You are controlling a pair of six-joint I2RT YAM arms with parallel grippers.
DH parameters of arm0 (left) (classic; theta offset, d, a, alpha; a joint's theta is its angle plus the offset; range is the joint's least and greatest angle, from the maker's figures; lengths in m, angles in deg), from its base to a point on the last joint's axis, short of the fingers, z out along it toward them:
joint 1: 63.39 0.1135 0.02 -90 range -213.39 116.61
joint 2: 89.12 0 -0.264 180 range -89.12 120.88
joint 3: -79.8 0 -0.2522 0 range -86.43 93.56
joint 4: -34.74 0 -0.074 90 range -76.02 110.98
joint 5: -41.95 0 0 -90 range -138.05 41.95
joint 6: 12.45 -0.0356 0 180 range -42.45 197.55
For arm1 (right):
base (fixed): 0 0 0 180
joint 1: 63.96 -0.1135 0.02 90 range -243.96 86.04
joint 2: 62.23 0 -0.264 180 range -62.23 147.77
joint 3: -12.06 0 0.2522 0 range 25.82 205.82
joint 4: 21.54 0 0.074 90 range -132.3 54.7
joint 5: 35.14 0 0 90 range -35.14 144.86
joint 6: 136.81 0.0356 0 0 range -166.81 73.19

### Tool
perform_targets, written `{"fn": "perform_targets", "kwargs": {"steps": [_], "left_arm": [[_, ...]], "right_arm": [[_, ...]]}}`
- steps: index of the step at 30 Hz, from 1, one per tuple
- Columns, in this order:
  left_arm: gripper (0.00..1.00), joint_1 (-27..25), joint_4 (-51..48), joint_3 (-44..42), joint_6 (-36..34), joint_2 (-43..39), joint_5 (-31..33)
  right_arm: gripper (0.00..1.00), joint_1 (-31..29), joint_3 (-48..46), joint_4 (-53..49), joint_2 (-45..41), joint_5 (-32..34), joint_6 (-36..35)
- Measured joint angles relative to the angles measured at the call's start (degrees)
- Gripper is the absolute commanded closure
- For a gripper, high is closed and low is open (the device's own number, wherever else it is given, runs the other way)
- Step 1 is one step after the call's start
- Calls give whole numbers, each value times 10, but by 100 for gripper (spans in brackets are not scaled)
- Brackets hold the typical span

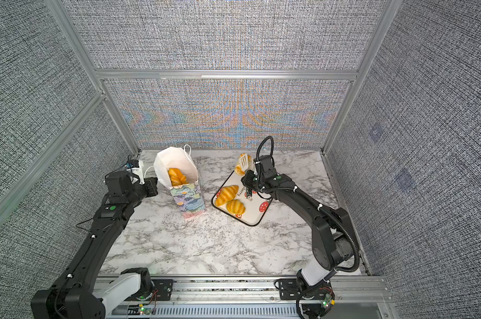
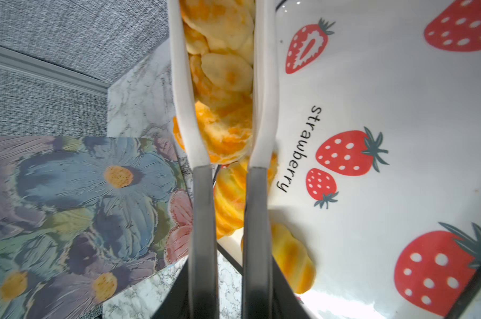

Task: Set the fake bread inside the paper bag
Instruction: 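Lift the braided pastry with the right-held tongs and carry it toward the bag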

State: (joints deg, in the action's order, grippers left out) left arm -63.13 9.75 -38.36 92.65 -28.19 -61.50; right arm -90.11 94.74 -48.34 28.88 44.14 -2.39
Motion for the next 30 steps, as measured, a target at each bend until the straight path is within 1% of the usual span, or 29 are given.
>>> {"fn": "perform_targets", "kwargs": {"steps": [8,15,21,30], "left_arm": [[100,0,0,0,2,1,0],[100,0,0,0,2,2,0],[100,0,0,0,3,4,-2],[100,2,5,0,4,4,-2]], "right_arm": [[69,-1,-41,101,-53,-60,-3],[69,-16,-59,160,-89,-94,-18],[69,-47,-54,190,-104,-114,-41],[69,-95,-21,200,-106,-128,-79]]}}
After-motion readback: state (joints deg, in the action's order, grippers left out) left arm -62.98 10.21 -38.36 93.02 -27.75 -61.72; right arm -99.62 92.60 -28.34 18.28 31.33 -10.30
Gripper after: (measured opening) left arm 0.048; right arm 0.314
